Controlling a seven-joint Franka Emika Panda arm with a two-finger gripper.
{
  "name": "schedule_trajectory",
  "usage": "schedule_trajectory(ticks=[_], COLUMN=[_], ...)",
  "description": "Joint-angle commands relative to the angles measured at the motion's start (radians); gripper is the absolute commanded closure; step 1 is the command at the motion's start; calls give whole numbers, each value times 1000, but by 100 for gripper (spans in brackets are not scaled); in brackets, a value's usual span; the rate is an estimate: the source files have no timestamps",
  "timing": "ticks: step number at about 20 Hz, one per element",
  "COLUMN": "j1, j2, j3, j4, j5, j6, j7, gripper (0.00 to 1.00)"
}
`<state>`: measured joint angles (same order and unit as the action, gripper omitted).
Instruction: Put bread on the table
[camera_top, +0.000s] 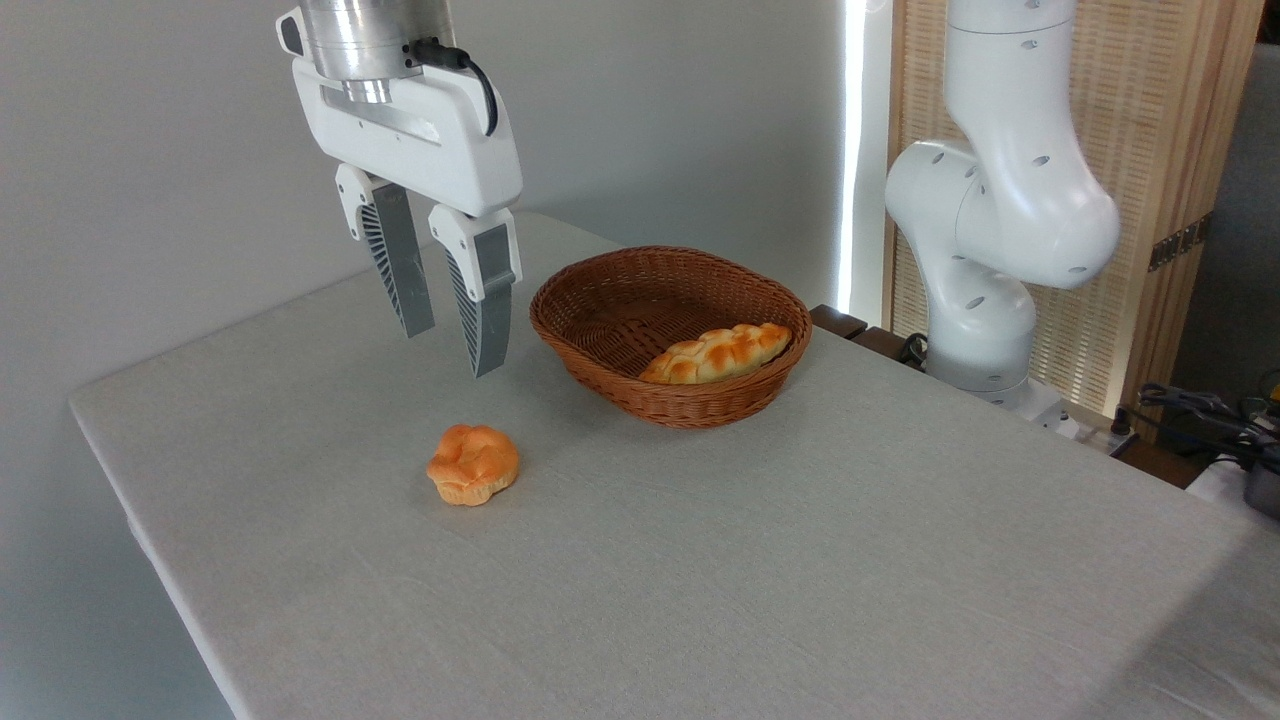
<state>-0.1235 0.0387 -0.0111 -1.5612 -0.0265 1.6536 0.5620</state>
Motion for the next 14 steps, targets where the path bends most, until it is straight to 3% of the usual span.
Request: schedule_trajectory(ticks=[1,14], j1=[-5,-5], j2=[-13,-17], j3=[8,8], j4=[-8,-17], j5=[7,7], j6=[-15,-15], j7=[-5,-4], gripper=[0,0])
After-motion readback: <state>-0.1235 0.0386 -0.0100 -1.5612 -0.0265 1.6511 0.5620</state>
